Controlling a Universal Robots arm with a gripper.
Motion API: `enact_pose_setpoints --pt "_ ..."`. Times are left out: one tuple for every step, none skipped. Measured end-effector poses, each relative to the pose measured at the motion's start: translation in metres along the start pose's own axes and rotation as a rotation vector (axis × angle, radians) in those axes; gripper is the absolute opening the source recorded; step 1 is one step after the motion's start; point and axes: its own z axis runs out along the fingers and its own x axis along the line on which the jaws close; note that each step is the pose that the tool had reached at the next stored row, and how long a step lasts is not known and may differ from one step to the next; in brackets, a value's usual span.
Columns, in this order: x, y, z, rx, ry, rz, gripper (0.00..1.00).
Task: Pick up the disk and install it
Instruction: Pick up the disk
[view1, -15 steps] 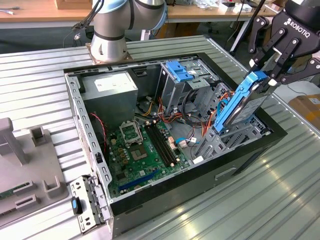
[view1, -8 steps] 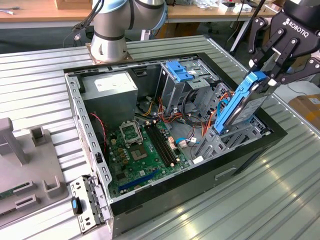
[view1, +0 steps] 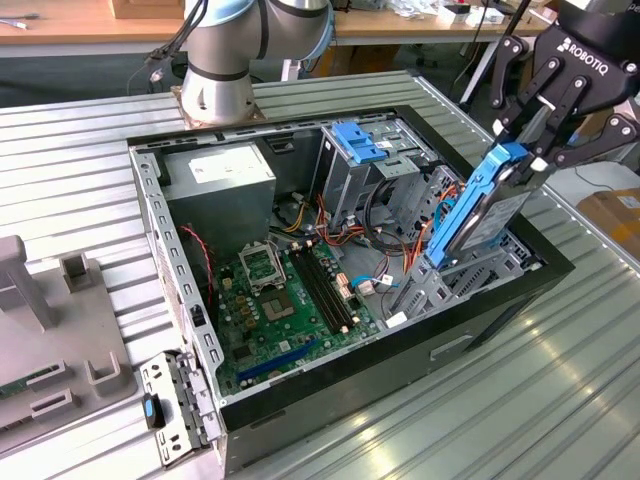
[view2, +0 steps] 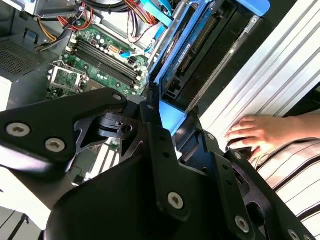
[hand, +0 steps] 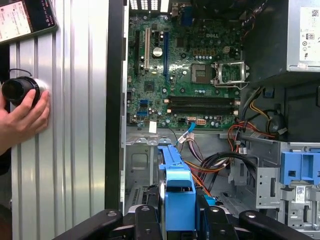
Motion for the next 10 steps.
enact_pose_setpoints --pt "0.0 0.0 0.0006 0.0 0.0001 0.0 0.37" --pt "0.0 0.0 0.001 0.0 0.0001 0.0 0.37" --pt "0.0 0.0 0.0015 0.0 0.0001 0.0 0.37" --pt "0.0 0.0 0.0026 0.0 0.0002 0.0 0.37" --pt "0.0001 0.0 0.0048 -0.0001 0.0008 0.0 0.37" --pt "0.0001 -0.0001 0.0053 0.0 0.0005 0.0 0.37" --pt "0.0001 -0.0001 0.0054 0.0 0.0004 0.0 0.37" --pt "0.0001 -0.0001 0.0056 0.0 0.0001 0.0 0.37" --pt "0.0001 -0.0001 0.0057 0.0 0.0002 0.0 0.37" --pt "0.0001 -0.0002 0.006 0.0001 0.0 0.004 0.37"
